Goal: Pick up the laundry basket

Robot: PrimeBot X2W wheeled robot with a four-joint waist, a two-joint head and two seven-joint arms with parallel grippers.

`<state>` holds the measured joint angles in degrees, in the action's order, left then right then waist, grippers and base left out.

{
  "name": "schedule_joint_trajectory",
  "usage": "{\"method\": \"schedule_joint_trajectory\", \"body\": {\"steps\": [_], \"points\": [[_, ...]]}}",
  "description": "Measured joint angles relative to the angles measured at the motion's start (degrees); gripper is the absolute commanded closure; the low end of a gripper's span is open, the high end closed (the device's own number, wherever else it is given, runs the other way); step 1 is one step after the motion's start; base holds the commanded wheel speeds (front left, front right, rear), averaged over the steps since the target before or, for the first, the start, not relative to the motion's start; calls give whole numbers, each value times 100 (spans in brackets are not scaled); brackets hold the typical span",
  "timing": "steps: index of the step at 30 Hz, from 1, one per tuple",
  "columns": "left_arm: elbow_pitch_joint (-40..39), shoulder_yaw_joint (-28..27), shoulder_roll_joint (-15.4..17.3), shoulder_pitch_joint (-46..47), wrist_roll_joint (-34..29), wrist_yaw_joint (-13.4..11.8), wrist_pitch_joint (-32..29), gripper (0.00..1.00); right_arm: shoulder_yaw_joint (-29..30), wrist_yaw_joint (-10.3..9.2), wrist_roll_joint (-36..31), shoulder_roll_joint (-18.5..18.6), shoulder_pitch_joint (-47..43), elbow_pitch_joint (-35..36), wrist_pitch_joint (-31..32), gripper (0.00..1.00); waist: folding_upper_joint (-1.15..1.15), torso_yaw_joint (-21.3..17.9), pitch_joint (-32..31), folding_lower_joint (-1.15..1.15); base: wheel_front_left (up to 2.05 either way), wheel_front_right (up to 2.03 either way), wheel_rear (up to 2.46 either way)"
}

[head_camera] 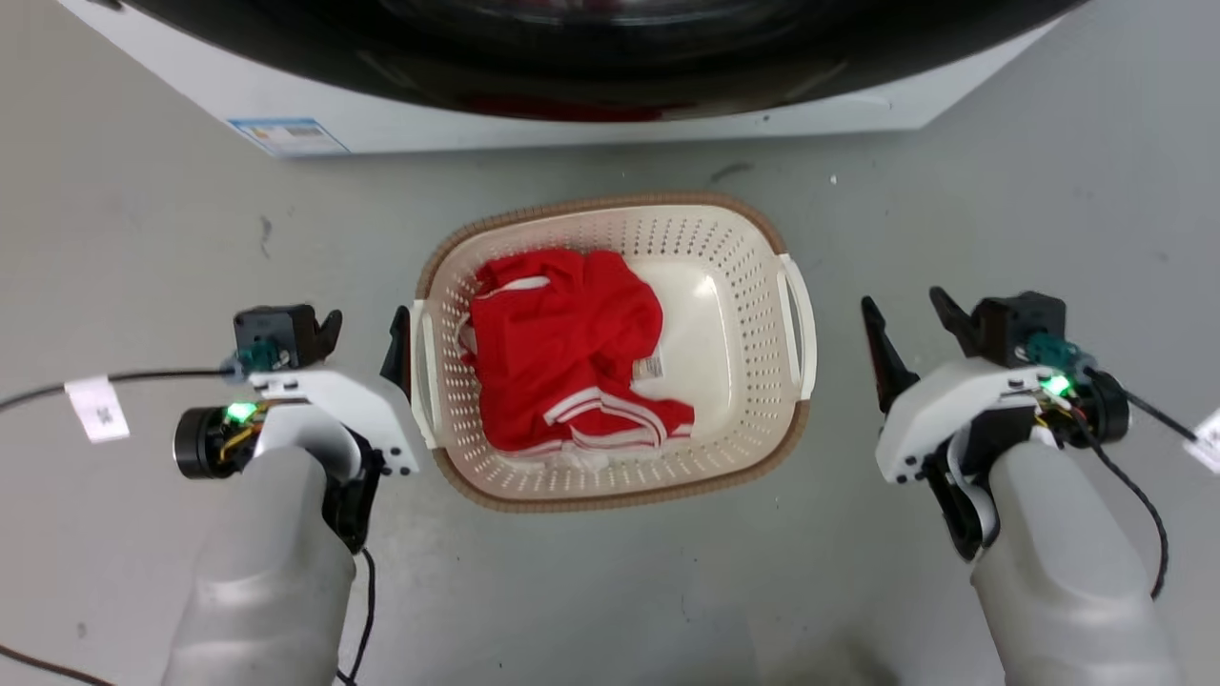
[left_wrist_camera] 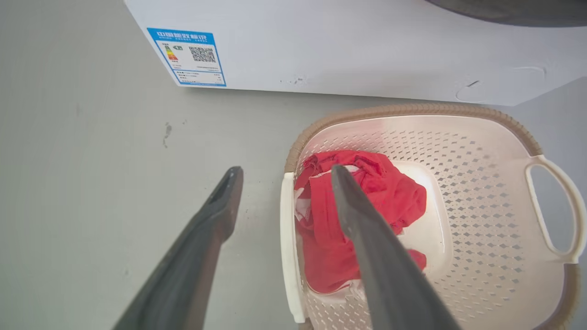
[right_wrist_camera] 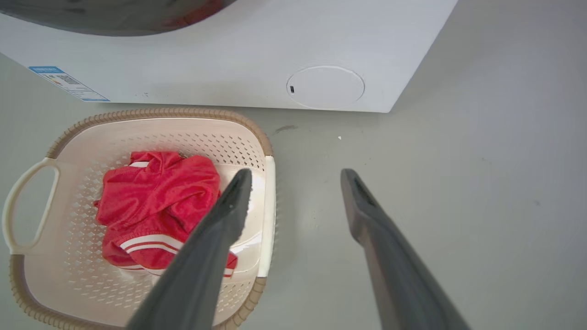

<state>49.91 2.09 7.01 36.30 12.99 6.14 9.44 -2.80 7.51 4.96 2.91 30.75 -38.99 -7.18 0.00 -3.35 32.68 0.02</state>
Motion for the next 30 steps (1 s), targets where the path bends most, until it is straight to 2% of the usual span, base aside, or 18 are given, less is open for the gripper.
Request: {"method": "schedule_joint_trajectory", "body": {"steps": [6, 12, 21, 30], "points": [[875, 132, 170, 744, 205, 93, -511, 0, -413, 0, 339, -1, 739, -942, 274, 0, 0, -76, 546, 0, 0, 0, 0], [1360, 504, 210, 1323, 500, 127, -1128, 0, -799, 0, 732, -2, 1422, -1737, 662, 0, 0, -114, 951, 0, 0, 0, 0], [1471, 1146, 480, 1903, 1151, 136, -1972, 0, -1475, 0, 1411, -1, 2275, -2358, 1207, 0, 0, -158, 1431, -1, 0, 0, 0], [1544, 1537, 727, 2288, 1613, 136, -2442, 0, -2033, 0, 2038, -1, 2855, -2735, 1794, 0, 0, -238, 1791, -1, 0, 0, 0]]}}
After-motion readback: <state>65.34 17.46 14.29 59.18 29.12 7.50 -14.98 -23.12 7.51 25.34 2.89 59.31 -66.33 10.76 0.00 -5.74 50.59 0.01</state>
